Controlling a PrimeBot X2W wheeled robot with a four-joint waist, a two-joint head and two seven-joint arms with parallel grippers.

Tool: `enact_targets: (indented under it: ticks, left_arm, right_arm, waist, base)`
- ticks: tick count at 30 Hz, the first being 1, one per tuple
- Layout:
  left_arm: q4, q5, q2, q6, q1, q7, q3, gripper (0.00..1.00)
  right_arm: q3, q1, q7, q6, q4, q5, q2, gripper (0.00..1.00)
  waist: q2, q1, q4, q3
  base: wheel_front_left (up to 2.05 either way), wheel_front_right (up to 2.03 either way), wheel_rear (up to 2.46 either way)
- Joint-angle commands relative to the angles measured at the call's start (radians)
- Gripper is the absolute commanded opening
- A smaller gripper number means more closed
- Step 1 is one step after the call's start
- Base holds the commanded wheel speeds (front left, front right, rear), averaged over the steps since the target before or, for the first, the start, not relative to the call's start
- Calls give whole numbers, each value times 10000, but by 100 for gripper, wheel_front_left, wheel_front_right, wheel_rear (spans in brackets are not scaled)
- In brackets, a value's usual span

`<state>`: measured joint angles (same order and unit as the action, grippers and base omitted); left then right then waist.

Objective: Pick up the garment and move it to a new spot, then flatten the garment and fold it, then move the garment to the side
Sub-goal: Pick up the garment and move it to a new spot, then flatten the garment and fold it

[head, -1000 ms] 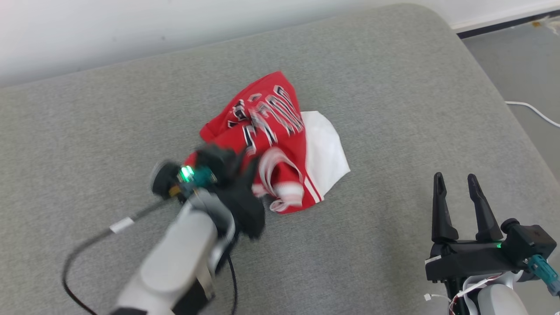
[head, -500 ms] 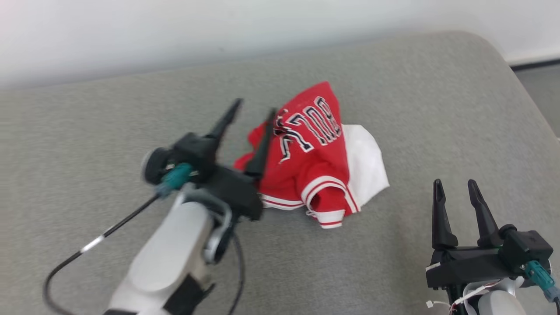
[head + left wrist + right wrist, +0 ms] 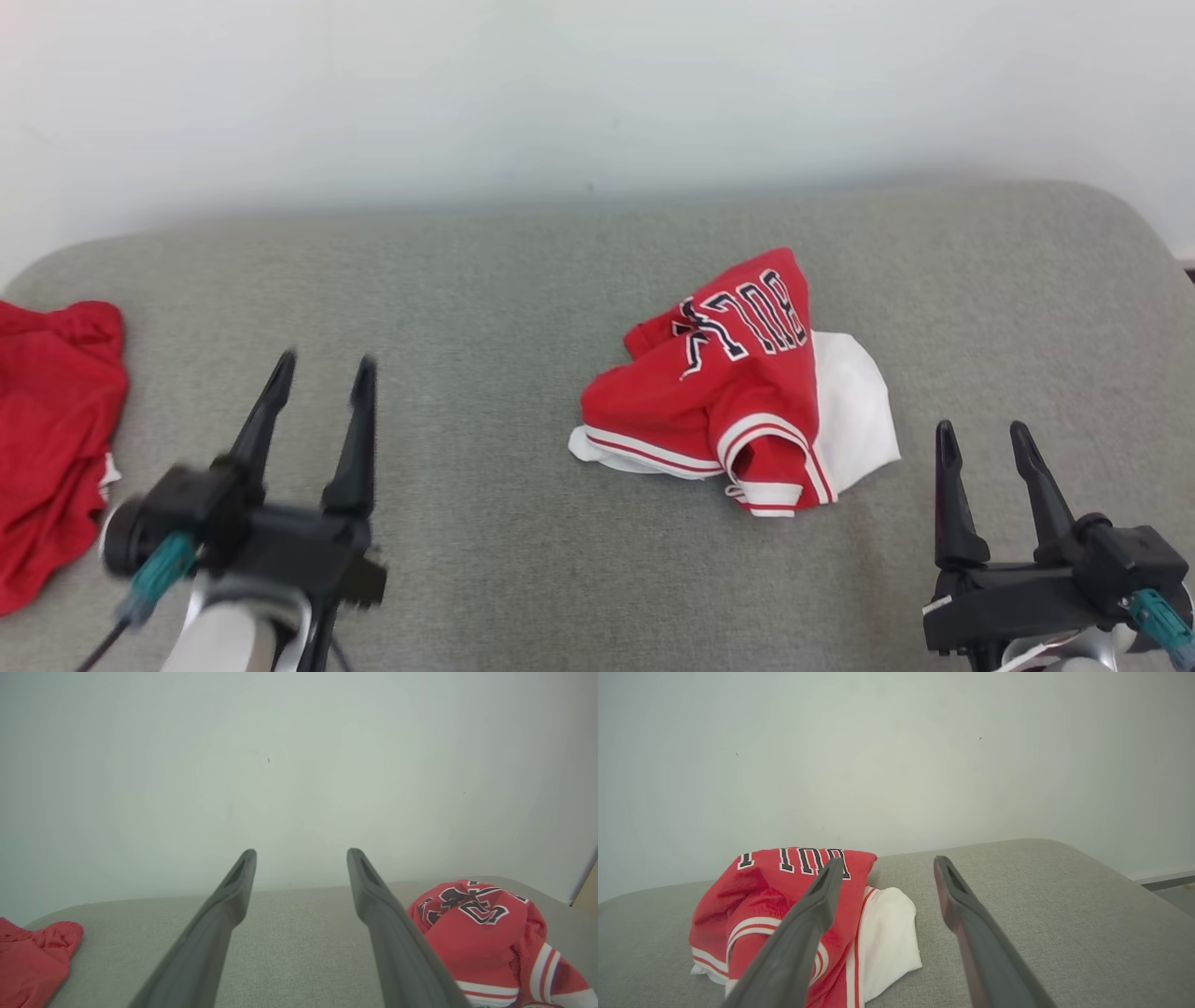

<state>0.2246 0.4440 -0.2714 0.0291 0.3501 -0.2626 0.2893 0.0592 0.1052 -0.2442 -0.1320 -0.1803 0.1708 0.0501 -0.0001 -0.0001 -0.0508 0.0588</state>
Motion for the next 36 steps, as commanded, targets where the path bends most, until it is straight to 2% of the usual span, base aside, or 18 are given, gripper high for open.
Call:
enact_targets:
  ticks: [1,8,15,26,36]
  left_arm:
    - [-263,-70,-28,-97,-540,-31,-226,100]
    - [-863,-614,71,-376,-2474,-32,-927,100]
    - [-1258,-832,538,-286,-3504,-32,-1665,100]
    - [-1251,-1280,1181,202,-3725,-33,-2486,100]
    - [-1027,-1658,1375,575,-3565,-32,-2583,100]
  right_arm:
    - [50,-174,49,23,47,-50,3,100]
    - [101,-518,185,25,142,-6,2,100]
    - [174,-716,233,25,92,-71,3,100]
    - [234,-802,235,25,-57,-25,2,100]
    - [-231,-812,274,25,-193,-10,3,100]
  waist:
    - [1,1,336,-343]
    - [1,1,515,-552]
    - [1,1,582,-686]
    - [1,1,458,-739]
    - [1,1,443,-725]
  base:
    - [0,0,0]
    - [0,0,0]
    - [0,0,0]
    - [0,0,0]
    - [0,0,0]
